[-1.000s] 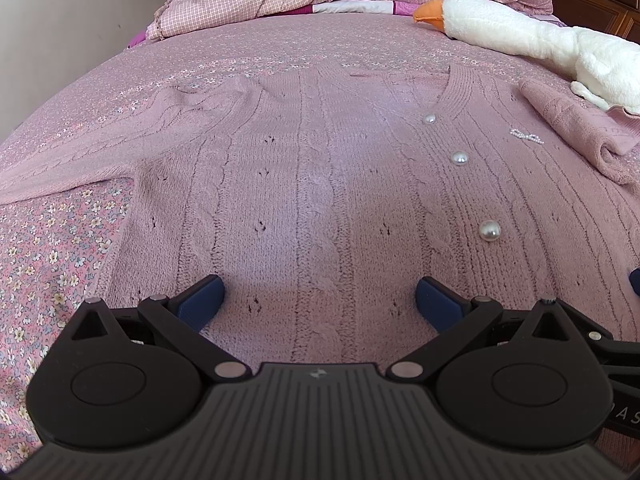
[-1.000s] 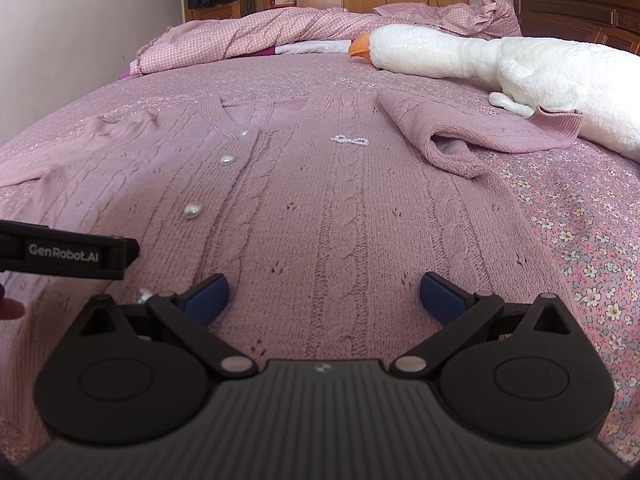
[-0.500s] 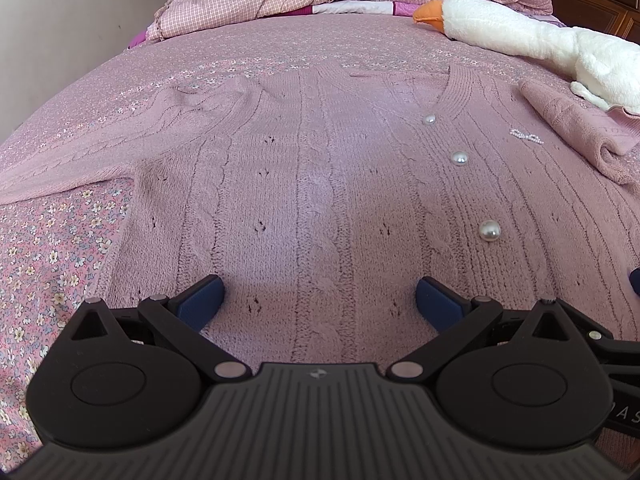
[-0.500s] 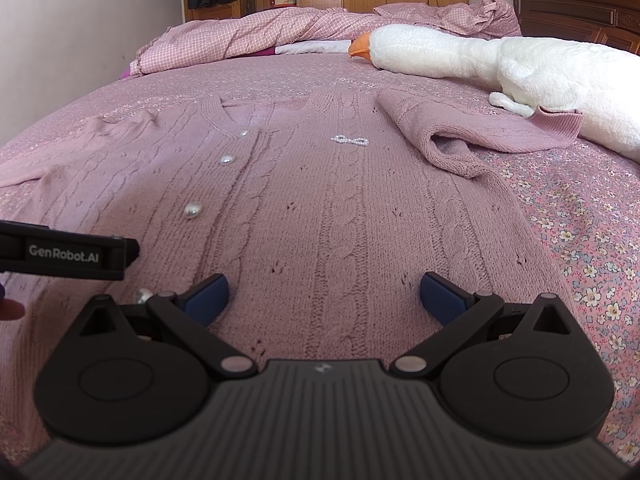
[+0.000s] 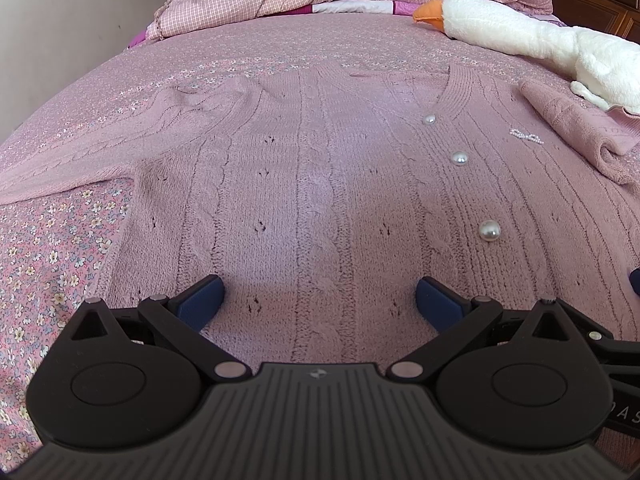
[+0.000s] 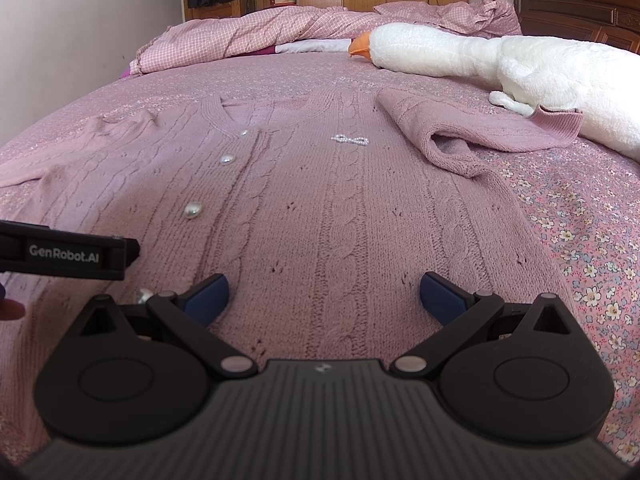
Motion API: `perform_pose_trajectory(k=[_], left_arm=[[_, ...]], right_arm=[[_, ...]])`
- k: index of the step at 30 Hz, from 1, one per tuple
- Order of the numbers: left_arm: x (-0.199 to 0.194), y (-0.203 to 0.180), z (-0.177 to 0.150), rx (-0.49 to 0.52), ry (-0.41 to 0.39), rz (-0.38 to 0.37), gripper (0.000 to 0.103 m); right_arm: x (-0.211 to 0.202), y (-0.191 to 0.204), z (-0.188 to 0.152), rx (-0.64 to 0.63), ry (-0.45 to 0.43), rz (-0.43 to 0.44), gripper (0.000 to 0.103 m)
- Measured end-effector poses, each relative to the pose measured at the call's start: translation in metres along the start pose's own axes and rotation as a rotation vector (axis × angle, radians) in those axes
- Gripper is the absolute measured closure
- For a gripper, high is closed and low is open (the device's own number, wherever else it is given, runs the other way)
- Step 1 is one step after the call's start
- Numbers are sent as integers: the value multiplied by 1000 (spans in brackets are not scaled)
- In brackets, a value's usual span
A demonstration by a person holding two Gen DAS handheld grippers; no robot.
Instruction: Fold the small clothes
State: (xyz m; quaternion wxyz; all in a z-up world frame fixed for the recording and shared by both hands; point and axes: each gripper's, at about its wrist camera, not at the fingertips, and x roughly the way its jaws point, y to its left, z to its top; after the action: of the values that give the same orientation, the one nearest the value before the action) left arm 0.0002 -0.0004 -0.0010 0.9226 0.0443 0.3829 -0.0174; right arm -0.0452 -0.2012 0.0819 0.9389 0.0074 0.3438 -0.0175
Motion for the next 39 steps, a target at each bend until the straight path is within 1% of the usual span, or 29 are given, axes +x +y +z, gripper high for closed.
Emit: perform_pose_trajectory(k=[8,14,18,22,25,29,34,39], left_arm=[[2,1,2,-2,17,-2,0],[6,2,10,0,48,-11,0],[7,4,19,3,85,-19,0],[5,6,31,-10,108,-20,0],[-2,6,39,-7,90,-23,0],[-5,2,54,-6,82,-28,0],[-4,-2,68,-26,89,-34,0],[-2,-7,74,-22,100,-25,0]], right_arm=[[0,0,4,3,25,11,0],[1,-4,6,-4,45,30,0],[0,-13,14,5,89,80,0],[-2,-29,28,54,130,157,0],[-6,-49,44,93,131,188,0],[-4,-86,71,146,115,189,0],[13,-134,101,197,88,134,0],[43,-176,120,228,63,69,0]])
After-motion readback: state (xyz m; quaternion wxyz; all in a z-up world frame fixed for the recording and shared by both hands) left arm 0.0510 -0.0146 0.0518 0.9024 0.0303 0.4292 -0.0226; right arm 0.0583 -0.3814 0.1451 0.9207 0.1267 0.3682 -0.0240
